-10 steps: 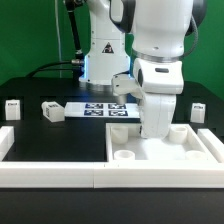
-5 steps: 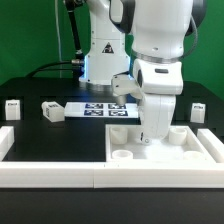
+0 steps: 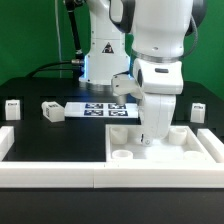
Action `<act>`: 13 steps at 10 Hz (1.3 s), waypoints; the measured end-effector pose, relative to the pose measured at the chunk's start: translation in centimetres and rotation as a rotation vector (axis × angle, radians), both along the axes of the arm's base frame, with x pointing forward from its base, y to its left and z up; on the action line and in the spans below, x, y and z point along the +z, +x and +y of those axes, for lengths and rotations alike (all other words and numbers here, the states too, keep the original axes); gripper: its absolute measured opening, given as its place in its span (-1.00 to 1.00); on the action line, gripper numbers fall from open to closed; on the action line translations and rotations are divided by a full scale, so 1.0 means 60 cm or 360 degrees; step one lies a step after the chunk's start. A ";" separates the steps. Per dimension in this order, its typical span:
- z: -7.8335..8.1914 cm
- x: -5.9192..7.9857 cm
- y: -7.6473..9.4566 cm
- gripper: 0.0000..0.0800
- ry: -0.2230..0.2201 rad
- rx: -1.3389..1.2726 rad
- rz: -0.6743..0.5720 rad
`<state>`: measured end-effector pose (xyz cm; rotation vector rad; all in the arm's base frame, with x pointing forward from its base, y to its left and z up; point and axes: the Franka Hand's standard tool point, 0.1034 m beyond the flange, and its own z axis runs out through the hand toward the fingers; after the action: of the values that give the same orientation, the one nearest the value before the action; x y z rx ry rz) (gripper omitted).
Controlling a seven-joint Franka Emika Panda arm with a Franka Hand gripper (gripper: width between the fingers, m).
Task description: Assemble square table
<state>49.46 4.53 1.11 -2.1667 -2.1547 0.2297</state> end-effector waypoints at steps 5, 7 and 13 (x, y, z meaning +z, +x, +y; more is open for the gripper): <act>0.007 0.013 -0.007 0.62 -0.0035 -0.0137 -0.0004; 0.050 0.037 -0.030 0.62 -0.0098 -0.0409 -0.0020; 0.107 0.088 -0.025 0.62 -0.0231 -0.1127 -0.0102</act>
Offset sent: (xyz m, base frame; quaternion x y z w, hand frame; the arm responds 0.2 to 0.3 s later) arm 0.0000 0.0000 0.0000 0.0000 0.0000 0.0000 1.0000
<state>47.93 10.96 6.37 -2.8746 -1.2900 0.2669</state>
